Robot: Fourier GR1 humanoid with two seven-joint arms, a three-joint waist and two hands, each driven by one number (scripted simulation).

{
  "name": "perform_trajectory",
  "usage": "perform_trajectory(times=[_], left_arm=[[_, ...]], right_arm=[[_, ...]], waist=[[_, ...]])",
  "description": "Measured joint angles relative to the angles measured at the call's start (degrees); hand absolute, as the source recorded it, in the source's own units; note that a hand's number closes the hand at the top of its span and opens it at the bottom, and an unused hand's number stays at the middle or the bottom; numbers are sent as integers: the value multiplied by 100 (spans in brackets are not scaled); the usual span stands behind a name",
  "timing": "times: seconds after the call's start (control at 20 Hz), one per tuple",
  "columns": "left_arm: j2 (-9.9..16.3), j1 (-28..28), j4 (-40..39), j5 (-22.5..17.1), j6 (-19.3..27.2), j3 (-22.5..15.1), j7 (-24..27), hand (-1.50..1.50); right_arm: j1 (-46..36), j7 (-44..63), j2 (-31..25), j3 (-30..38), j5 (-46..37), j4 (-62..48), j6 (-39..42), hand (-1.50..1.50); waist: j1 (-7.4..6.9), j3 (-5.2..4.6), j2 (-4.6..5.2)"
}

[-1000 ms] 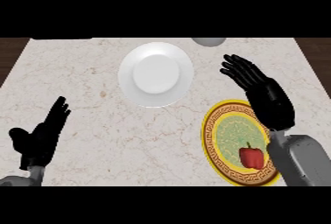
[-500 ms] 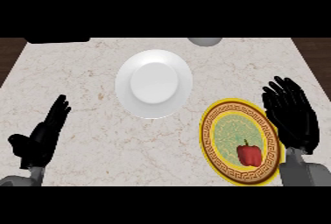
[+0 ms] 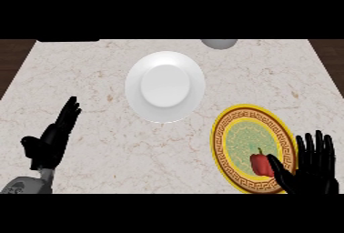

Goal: Pick the bell pepper from the plate and place it in the plate

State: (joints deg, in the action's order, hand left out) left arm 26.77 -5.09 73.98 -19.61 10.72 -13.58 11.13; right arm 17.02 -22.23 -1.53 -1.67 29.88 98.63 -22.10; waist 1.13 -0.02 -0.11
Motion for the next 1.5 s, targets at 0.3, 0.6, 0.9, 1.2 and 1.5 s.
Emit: perform_trajectory(times=[0.3,0.6,0.9,1.2,1.5], left_arm=[[-45,-11,53,46,-105,89,-62,0],[-94,-31,-17,122,-174,108,-31,0],[-115,15,123,228,-245,225,-125,0],[-242,110,44,373,-404,380,-21,0],[-409,151,257,578,-343,452,-202,0]], right_arm=[[1041,497,-709,21,-289,492,126,-150],[1387,1358,-1792,-170,-745,564,590,-150],[1363,2206,-2312,-267,-861,736,1015,-150],[1012,2932,-2488,-284,-1054,537,1262,-150],[615,3394,-2548,-360,-1364,111,1561,-150]], waist=[[-53,-2,1],[-96,-4,14],[-108,0,10],[-112,0,11],[-115,3,12]])
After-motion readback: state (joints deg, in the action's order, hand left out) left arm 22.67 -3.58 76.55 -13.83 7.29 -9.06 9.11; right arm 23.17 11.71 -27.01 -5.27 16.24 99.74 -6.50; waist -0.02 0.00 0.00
